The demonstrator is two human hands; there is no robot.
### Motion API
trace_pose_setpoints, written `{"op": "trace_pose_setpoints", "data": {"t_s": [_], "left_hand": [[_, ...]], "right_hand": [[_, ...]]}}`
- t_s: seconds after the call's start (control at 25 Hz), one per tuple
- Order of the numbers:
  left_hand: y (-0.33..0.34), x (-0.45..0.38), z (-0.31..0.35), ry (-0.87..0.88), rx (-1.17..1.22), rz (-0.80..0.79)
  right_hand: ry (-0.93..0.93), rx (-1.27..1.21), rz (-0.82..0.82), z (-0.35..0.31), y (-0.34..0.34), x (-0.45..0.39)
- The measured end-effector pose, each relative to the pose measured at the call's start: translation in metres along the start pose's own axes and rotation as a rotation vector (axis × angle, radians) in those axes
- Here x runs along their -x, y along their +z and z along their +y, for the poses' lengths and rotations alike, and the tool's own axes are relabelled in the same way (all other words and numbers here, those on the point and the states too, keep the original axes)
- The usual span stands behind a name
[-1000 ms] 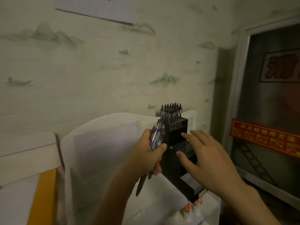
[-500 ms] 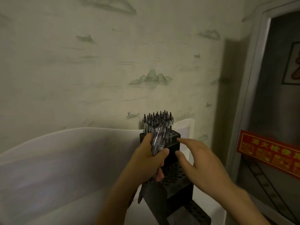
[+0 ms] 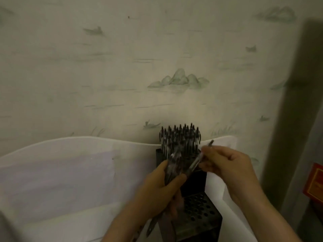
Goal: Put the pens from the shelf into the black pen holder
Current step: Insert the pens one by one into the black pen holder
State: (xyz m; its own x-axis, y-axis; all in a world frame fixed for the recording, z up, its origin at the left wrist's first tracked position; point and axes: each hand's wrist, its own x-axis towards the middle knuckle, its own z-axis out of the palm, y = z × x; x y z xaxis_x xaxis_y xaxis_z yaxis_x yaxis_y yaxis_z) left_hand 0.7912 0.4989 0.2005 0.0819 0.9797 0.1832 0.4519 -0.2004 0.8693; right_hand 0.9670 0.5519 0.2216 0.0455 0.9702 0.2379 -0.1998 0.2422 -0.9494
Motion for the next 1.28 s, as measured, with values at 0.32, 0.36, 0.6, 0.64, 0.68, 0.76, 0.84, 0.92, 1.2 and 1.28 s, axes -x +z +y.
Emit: {"op": "trace_pose_setpoints", "data": {"t_s": [0.32, 0.36, 0.6, 0.64, 0.68, 0.76, 0.84, 0.92, 1.2, 1.28], "left_hand": [[-0.004, -0.005, 0.0, -0.091, -0.04, 0.081], [-0.005, -0.005, 0.0, -0.105, -0.042, 0.08], [-0.013, -0.007, -0.002, -0.096, -0.042, 0.109], [-0.013, -0.007, -0.001, -0.09, -0.046, 0.115], [-0.014, -0.008, -0.001, -0.087, -0.046, 0.121], [-0.016, -0.008, -0.001, -0.084, -0.035, 0.13], [-0.017, -0.008, -0.001, -0.078, -0.026, 0.137], [-0.018, -0.009, -0.001, -0.074, -0.009, 0.141], [-0.018, -0.009, 0.0, -0.08, 0.012, 0.146], [-0.017, -0.009, 0.002, -0.088, 0.005, 0.137]], "right_hand": [[-0.636, 0.432, 0.058, -0.018, -0.002, -0.055], [-0.688, 0.478, 0.052, -0.017, 0.0, -0.06], [-0.737, 0.621, 0.001, -0.009, 0.005, -0.076], [-0.711, 0.61, -0.016, -0.011, 0.006, -0.078], [-0.684, 0.599, -0.033, -0.014, 0.006, -0.079], [-0.653, 0.614, -0.066, -0.016, 0.007, -0.082], [-0.631, 0.663, -0.106, -0.014, 0.01, -0.084], [-0.603, 0.682, -0.147, -0.011, 0.013, -0.086], [-0.285, 0.709, -0.355, 0.001, 0.007, -0.086], [-0.26, 0.706, -0.37, 0.005, 0.005, -0.083]]}}
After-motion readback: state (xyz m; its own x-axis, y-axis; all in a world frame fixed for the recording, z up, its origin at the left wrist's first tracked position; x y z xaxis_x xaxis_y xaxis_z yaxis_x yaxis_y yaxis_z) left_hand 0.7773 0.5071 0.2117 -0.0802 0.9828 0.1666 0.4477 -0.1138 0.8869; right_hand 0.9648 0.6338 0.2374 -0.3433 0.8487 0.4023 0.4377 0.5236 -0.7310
